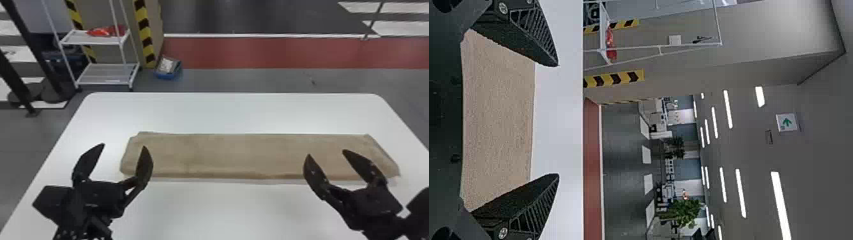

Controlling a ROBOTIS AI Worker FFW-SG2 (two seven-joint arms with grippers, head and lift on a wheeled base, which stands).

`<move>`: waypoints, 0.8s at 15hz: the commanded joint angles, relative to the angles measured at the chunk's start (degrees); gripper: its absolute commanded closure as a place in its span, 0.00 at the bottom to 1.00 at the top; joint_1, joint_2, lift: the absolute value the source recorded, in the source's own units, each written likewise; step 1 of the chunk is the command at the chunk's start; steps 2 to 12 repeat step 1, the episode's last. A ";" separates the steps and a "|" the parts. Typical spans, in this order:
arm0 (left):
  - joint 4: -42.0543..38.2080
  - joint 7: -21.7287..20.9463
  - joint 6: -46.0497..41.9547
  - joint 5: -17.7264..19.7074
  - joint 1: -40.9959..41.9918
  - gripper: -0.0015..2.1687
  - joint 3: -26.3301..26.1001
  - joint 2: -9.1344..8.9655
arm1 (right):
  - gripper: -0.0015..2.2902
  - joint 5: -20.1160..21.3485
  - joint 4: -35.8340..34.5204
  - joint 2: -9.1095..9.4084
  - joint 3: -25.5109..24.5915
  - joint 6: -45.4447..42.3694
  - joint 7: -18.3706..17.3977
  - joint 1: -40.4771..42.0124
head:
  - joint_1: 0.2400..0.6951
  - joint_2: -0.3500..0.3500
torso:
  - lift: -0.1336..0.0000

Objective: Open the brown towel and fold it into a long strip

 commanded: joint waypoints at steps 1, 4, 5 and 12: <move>-0.20 0.31 0.15 -0.01 0.18 0.02 0.10 0.07 | 0.04 -0.01 -0.04 0.05 0.28 -0.04 -0.53 0.25 | 1.00 0.51 | 0.08; -0.20 0.31 0.15 -0.01 0.18 0.02 0.10 0.07 | 0.04 -0.01 -0.04 0.05 0.28 -0.04 -0.53 0.25 | 1.00 0.51 | 0.08; -0.20 0.31 0.15 -0.01 0.18 0.02 0.10 0.07 | 0.04 -0.01 -0.04 0.05 0.28 -0.04 -0.53 0.25 | 1.00 0.51 | 0.08; -0.20 0.31 0.15 -0.01 0.18 0.02 0.10 0.07 | 0.04 -0.01 -0.04 0.05 0.28 -0.04 -0.53 0.25 | 1.00 0.51 | 0.08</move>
